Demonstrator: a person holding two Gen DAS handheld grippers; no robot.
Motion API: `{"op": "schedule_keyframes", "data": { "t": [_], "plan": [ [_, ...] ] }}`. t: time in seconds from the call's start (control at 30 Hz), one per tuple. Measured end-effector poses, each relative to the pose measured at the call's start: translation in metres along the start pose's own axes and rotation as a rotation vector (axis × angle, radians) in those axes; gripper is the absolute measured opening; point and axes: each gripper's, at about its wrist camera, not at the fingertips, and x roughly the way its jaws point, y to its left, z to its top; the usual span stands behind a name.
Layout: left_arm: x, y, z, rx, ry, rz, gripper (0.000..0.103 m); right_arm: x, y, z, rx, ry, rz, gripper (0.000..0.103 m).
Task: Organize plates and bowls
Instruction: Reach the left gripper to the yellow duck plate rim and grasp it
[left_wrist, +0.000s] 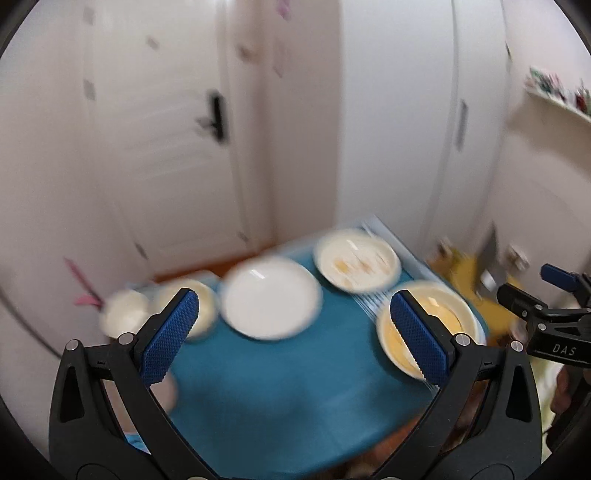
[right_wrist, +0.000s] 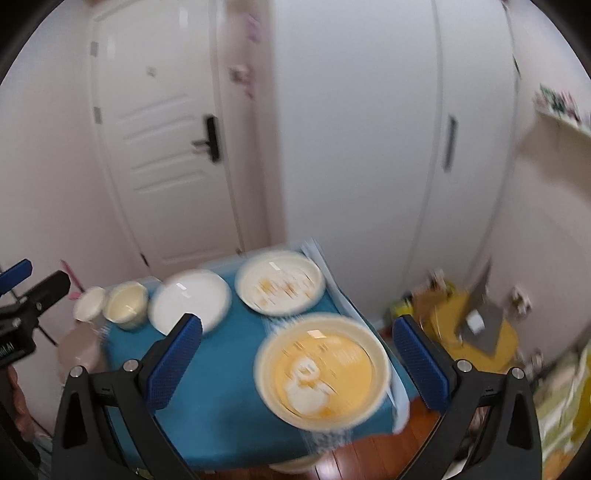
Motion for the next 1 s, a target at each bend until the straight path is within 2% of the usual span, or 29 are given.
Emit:
{"op": "schedule_keyframes", "data": {
  "t": [0.17,0.27,0.4,0.47,0.63,0.77,0.83,1.0],
  "plan": [
    [0.091,-0.042,-0.02,0.046,0.183,-0.128,0.103,0.052,-0.063,-0.036,0.108,0.117,-0.037,0.103],
    [0.135,-0.063,-0.037,0.055,0.289,-0.185,0.1,0.08,-0.099,-0.054,0.173,0.19,0.001,0.102],
    [0.187,-0.085,-0.054,0.041,0.423,-0.199,0.085,0.118,-0.131,-0.072,0.207,0.297,0.087,0.084],
    [0.205,-0.092,-0.06,0.034,0.476,-0.202,0.082,0.136,-0.14,-0.08,0.218,0.356,0.142,0.074],
    [0.231,-0.101,-0.072,0.005,0.572,-0.196,0.071,0.167,-0.149,-0.087,0.231,0.446,0.26,0.056],
    [0.251,-0.108,-0.077,-0.01,0.613,-0.175,0.061,0.189,-0.157,-0.087,0.24,0.488,0.321,0.047],
    [0.257,-0.108,-0.078,-0.022,0.624,-0.167,0.054,0.197,-0.159,-0.086,0.236,0.508,0.35,0.037],
    [0.268,-0.109,-0.078,-0.035,0.65,-0.156,0.045,0.211,-0.16,-0.082,0.208,0.534,0.394,0.029]
  ]
}}
